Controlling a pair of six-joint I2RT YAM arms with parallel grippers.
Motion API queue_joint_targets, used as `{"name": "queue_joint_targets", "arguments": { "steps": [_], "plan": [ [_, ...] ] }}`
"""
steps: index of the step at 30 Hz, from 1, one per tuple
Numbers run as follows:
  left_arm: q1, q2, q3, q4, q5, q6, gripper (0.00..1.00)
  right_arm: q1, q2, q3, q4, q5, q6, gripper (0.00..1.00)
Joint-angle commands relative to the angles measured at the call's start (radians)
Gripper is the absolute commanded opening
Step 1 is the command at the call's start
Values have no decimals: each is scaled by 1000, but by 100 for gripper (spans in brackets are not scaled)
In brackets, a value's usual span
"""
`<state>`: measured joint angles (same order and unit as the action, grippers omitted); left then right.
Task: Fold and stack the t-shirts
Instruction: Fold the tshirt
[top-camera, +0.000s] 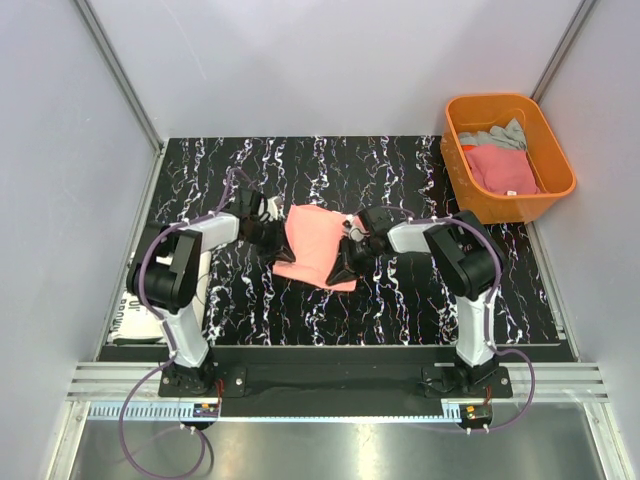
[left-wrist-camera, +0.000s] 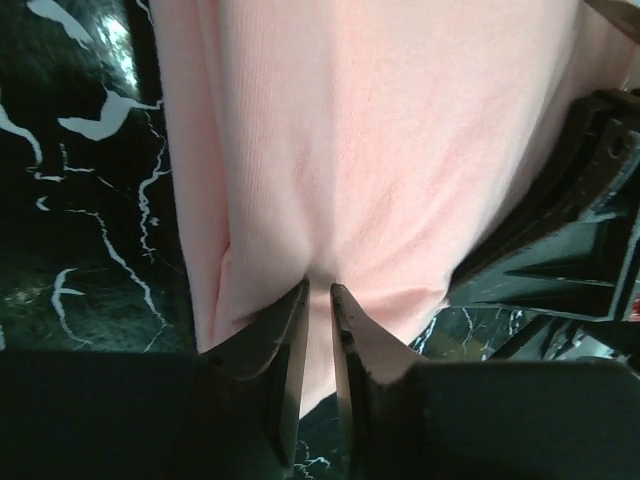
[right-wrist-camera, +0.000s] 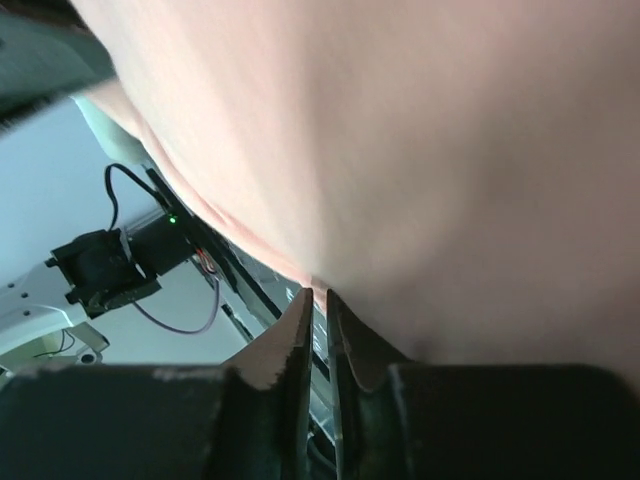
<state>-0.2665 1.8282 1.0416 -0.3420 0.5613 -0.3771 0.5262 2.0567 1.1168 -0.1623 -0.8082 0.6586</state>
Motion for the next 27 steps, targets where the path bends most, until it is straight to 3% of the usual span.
{"name": "queue_joint_targets", "arguments": {
  "steps": [1,4,8,12,21,27],
  "plan": [
    [18,-80,26,-44,-101,87,25,-23,-75,-81,-100,80,-79,19],
    [16,-211,5,-61,-65,31,37,-23,-162,-91,-137,66,-80,23],
    [-3,-283,-52,-28,-15,-43,39,-23,-169,-51,-146,40,-54,26],
    [6,-248,-155,43,22,-54,37,-25,-127,-22,-132,55,-50,27],
    [75,-87,-207,17,-139,47,35,-120,-93,-169,-77,87,-85,27],
    [75,-317,-192,-61,-137,0,42,-200,-214,-195,-189,119,-145,27]
  ]
}}
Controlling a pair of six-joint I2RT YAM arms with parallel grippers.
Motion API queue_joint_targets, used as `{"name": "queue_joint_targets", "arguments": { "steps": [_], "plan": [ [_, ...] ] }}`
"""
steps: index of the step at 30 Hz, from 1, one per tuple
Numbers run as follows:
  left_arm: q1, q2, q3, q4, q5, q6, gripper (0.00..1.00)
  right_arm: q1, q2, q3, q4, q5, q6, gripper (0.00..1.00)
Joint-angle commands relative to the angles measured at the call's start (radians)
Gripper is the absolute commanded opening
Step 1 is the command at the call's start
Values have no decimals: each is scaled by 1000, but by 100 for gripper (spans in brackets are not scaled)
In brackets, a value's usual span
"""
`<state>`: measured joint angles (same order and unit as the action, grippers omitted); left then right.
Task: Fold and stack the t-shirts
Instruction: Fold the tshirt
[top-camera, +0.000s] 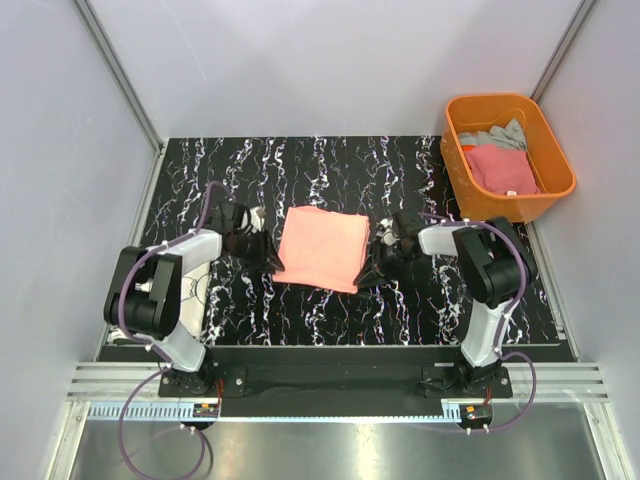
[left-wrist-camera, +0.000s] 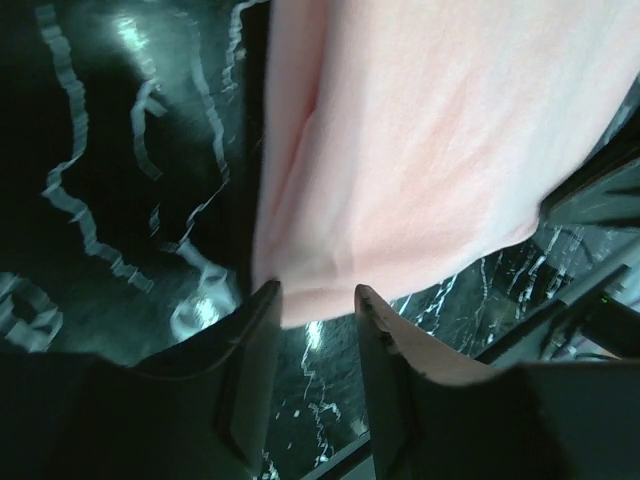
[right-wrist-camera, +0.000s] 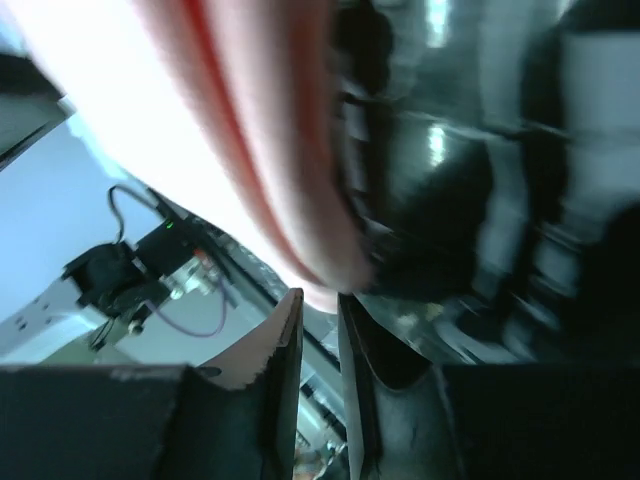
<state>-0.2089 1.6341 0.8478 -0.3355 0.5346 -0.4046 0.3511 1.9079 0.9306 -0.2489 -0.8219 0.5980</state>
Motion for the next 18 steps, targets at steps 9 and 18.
{"name": "queue_joint_targets", "arguments": {
  "steps": [9,18],
  "plan": [
    [11,-41,135,115,91,-121,44,-23,-63,289,-139,52,0,36],
    [60,305,247,326,125,-160,42,-75,288,597,-73,-31,19,45]
  ]
}}
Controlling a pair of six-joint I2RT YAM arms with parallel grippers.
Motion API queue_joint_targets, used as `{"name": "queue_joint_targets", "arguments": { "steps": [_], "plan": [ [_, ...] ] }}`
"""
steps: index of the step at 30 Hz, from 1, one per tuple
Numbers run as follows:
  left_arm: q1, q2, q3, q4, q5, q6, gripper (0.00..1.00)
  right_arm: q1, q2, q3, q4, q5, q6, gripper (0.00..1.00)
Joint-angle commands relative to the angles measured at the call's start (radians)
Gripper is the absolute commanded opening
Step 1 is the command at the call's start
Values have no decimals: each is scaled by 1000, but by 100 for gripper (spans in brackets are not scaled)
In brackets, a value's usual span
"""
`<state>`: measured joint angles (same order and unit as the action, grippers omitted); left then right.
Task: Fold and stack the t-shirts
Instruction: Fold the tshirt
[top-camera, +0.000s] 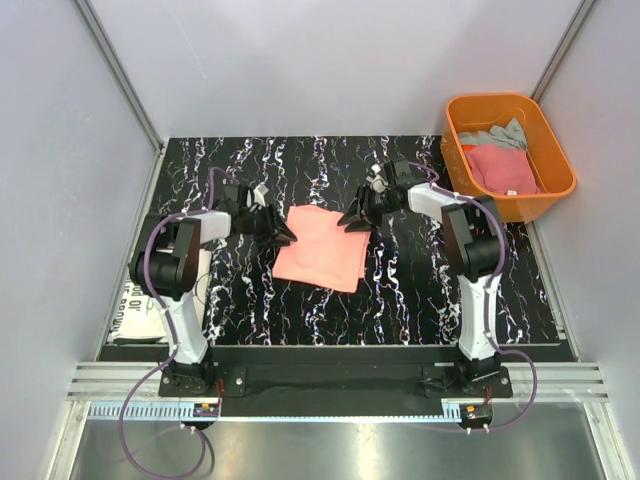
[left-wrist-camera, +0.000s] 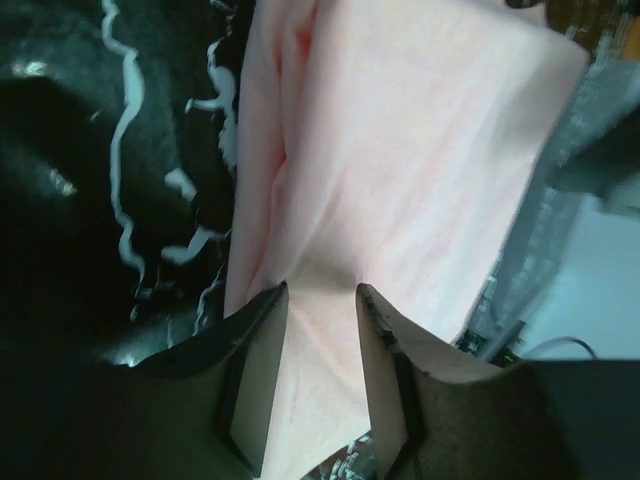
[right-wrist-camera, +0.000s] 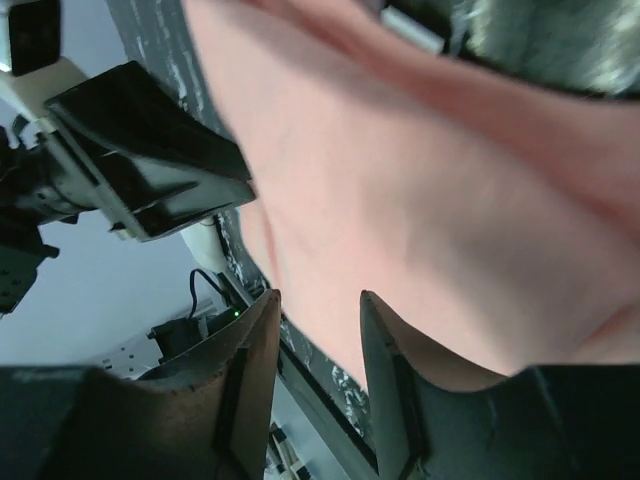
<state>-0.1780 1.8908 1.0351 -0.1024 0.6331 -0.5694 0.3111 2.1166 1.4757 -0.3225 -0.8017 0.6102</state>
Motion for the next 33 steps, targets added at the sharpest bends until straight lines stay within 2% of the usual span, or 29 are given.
{"name": "queue_joint_targets", "arguments": {
  "steps": [1,7,13,16,24,29,33],
  "plan": [
    [43,65,72,83,31,20,42,-53,112,60,6,-69,-6,46],
    [54,30,88,-26,34,98,42,-199,158,35,3,-160,-59,47],
    [52,-76,82,21,80,-19,44,-214,14,-46,-9,-179,-46,45],
    [51,-39,147,90,100,-90,44,-214,-23,-57,-6,-160,-20,45],
    [40,234,350,251,125,-259,43,-214,42,46,6,-159,34,43],
    [40,365,489,112,83,-196,43,-211,109,107,7,-99,77,43],
    [40,389,577,-46,27,-80,45,-196,99,110,2,-74,100,46]
  ]
}}
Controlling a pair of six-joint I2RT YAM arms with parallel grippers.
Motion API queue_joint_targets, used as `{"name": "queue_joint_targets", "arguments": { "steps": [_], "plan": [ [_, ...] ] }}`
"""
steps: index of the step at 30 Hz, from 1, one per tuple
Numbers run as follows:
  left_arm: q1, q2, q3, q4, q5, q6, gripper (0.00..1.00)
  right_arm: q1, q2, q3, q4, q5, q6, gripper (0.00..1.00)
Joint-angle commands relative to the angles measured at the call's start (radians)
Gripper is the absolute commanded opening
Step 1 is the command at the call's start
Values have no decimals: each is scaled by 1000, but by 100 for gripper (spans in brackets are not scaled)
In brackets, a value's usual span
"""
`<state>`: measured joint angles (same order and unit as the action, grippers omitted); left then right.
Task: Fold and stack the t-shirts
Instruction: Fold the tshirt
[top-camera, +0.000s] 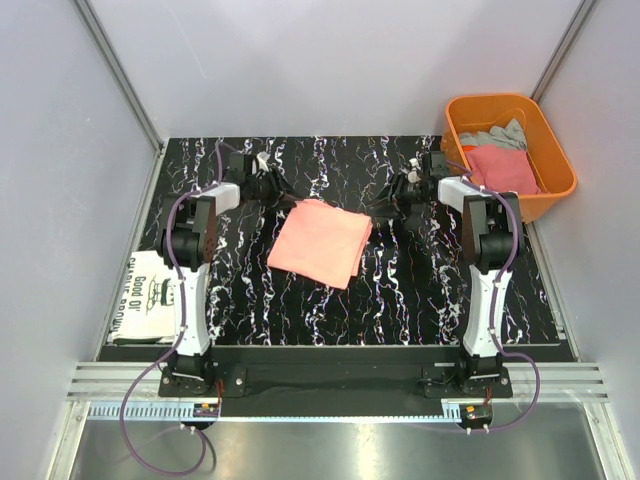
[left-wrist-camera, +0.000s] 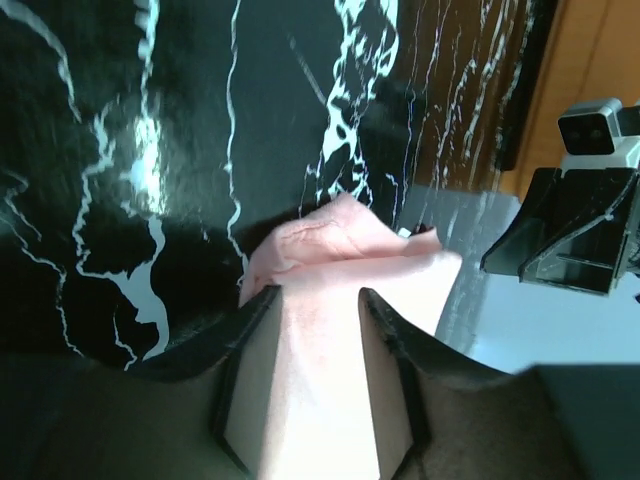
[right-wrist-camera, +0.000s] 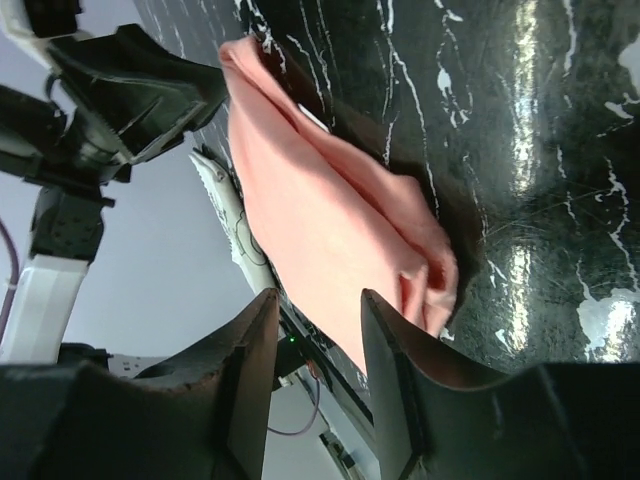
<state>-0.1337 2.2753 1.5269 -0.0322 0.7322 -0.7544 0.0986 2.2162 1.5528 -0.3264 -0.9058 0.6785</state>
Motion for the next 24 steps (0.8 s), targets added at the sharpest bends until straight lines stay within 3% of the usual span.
{"name": "queue_joint_targets", "arguments": {
  "steps": [1,7,12,15,19,22,24],
  "plan": [
    [-1,1,101,-153,-91,151,46,21,-19,30,-3,42,20,47],
    [20,-218,55,-314,-289,266,63,88,-139,9,-163,136,-110,56],
    [25,-548,-126,-394,-420,270,66,205,-271,-31,-347,312,-258,69],
    [25,-755,-298,-423,-491,210,66,318,-363,-68,-407,503,-325,75],
    [48,-973,-488,-524,-571,84,68,513,-460,-109,-415,905,-387,89],
    [127,-1091,-597,-603,-527,17,69,688,-451,-109,-410,1156,-477,94],
    [172,-1134,-632,-665,-484,3,70,774,-420,-94,-401,1243,-543,97]
  ]
}}
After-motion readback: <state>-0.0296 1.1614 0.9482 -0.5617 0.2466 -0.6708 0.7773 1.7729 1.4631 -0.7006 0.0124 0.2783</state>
